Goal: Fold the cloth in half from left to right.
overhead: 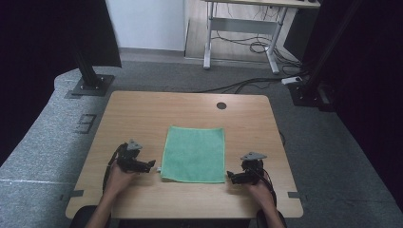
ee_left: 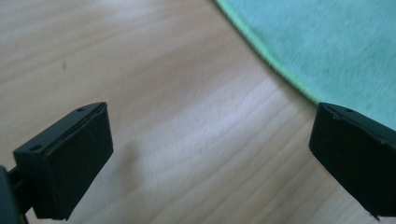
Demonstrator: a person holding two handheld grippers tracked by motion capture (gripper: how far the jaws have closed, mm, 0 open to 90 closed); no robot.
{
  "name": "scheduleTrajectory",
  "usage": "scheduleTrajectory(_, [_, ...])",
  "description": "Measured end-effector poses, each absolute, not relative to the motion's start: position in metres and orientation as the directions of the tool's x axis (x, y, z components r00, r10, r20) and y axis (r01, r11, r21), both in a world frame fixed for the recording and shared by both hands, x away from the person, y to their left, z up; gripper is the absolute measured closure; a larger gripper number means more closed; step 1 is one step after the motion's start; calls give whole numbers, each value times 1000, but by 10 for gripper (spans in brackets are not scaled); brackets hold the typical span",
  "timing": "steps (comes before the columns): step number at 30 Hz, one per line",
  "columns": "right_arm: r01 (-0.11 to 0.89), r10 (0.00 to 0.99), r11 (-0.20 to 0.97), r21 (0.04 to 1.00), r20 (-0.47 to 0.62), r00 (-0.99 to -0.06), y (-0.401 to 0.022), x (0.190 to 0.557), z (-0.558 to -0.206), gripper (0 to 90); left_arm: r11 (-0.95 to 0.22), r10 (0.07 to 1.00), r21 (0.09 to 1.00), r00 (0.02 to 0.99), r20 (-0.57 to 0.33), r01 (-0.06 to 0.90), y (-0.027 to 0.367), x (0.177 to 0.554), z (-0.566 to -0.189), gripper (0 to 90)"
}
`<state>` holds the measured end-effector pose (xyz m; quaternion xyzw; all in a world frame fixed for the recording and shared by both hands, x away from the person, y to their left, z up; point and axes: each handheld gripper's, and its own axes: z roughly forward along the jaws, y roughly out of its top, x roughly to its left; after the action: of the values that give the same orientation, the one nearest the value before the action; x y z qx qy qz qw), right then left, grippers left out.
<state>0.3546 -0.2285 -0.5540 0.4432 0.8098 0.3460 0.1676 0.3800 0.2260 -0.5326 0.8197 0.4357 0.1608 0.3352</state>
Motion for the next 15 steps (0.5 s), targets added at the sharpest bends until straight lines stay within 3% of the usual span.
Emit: scheduleTrajectory(15, [582,822,369,725,38,-569,-216,347,-544,0,-439,804,695,595,20,570,181,430,-522,0])
